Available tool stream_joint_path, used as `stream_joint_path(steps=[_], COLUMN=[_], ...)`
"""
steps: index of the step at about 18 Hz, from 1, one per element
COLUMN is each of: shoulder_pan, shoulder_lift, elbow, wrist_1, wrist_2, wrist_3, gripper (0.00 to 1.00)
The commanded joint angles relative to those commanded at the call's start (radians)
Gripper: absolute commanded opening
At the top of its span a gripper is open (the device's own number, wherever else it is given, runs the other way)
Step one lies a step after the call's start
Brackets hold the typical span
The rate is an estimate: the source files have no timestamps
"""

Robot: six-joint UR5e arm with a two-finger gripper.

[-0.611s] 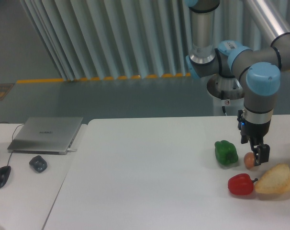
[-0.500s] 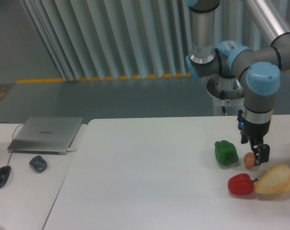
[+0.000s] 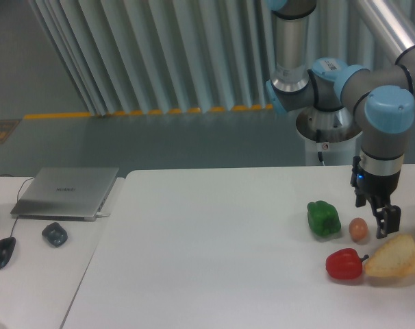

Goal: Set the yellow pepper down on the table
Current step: 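Raise the open gripper away from the egg and move it out of view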

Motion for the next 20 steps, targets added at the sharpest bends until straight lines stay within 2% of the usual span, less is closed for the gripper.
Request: stream_joint_path(steps=[3,5,8,10,14,17,20], shoulder_pan=[0.023,0.05,0.084,0.126,0.135,0.163,0.204], shoulder_lift=[0.003,0.006,0.005,0.003,0.002,0.0,-0.014], elbow=[-0.016,-0.017,-0.016,-0.014,-0.013,-0.013,-0.006], wrist_1=[0.017,0.023,0.066,0.074,0.08,0.08,0.08], wrist_2=[0.0,-0.002,-0.003,0.017,0.152,0.153,0.155], wrist_3=[-0.04,-0.019,0.044,0.148,0.299,0.345,0.461], gripper=[1.0,1.0,1.0,1.0,1.0,1.0,1.0])
